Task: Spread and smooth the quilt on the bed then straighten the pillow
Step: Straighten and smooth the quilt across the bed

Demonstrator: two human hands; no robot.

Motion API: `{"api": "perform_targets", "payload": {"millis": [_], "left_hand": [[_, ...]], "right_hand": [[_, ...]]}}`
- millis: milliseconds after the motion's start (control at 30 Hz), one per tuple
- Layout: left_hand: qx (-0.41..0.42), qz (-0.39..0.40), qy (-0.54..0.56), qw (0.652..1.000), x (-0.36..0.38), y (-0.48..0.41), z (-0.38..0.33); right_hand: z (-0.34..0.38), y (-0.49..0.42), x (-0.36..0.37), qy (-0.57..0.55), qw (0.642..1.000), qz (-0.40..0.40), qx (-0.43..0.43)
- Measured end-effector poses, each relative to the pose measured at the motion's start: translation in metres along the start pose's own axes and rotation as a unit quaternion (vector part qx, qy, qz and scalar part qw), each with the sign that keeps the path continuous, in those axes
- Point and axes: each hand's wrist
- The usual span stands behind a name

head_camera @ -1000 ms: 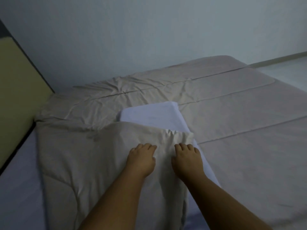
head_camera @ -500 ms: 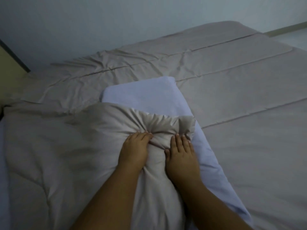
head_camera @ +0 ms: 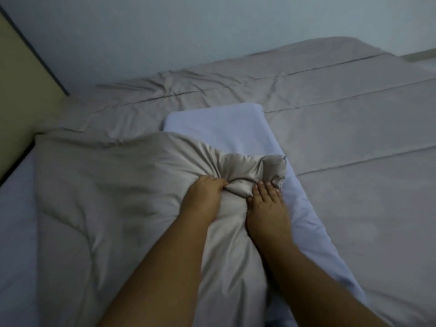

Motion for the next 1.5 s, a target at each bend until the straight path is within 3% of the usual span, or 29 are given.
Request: {"api": "perform_targets", "payload": {"millis": [67, 233, 467, 567, 633, 733, 867, 1000, 1067, 1167, 1300, 1500], "left_hand": [[-0.031, 0.05, -0.028, 0.998, -0.023, 0.021, -0.007], [-0.018, 0.168, -0.157, 0.973, -0.088, 0.078, -0.009], [-0.065, 0.195, -0.179, 0.962, -0.186, 0.156, 0.015], [-0.044, 0.206, -0.241, 0.947, -0.229, 0.195, 0.029], [-0.038, 0.223, -0.27, 0.936, -0.255, 0.224, 0.042], [-0.04, 0.253, -0.299, 0.919, -0.286, 0.273, 0.079], [-0.032, 0.309, -0.326, 0.893, -0.312, 0.343, 0.155], [-0.042, 0.376, -0.337, 0.862, -0.331, 0.425, 0.239], [-0.079, 0.419, -0.344, 0.836, -0.339, 0.468, 0.28], [-0.147, 0.426, -0.333, 0.828, -0.345, 0.533, 0.331], [-0.223, 0.426, -0.288, 0.829, -0.317, 0.6, 0.381], [-0.254, 0.419, -0.285, 0.824, -0.227, 0.653, 0.414]], "right_hand": [[0.004, 0.009, -0.016, -0.004, 0.999, 0.03, -0.015], [0.034, 0.057, -0.055, -0.021, 0.993, 0.09, -0.068], [0.117, 0.121, -0.111, -0.046, 0.976, 0.147, -0.153], [0.16, 0.154, -0.126, -0.06, 0.974, 0.128, -0.178], [0.194, 0.179, -0.134, -0.068, 0.956, 0.193, -0.209], [0.241, 0.215, -0.134, -0.101, 0.953, 0.192, -0.213], [0.293, 0.244, -0.099, -0.092, 0.965, 0.145, -0.2], [0.331, 0.287, -0.037, -0.047, 0.963, 0.22, -0.15], [0.355, 0.315, -0.008, -0.039, 0.961, 0.23, -0.152], [0.391, 0.356, 0.035, -0.022, 0.945, 0.279, -0.171], [0.426, 0.404, 0.087, -0.015, 0.942, 0.262, -0.212], [0.426, 0.441, 0.157, 0.017, 0.934, 0.257, -0.246]]}}
Point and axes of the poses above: each hand's wrist, its own y-axis away from the middle knuckle, its own x-axis out of the palm, z = x × y, and after that the axes turned 3 degrees about -y, right-handed
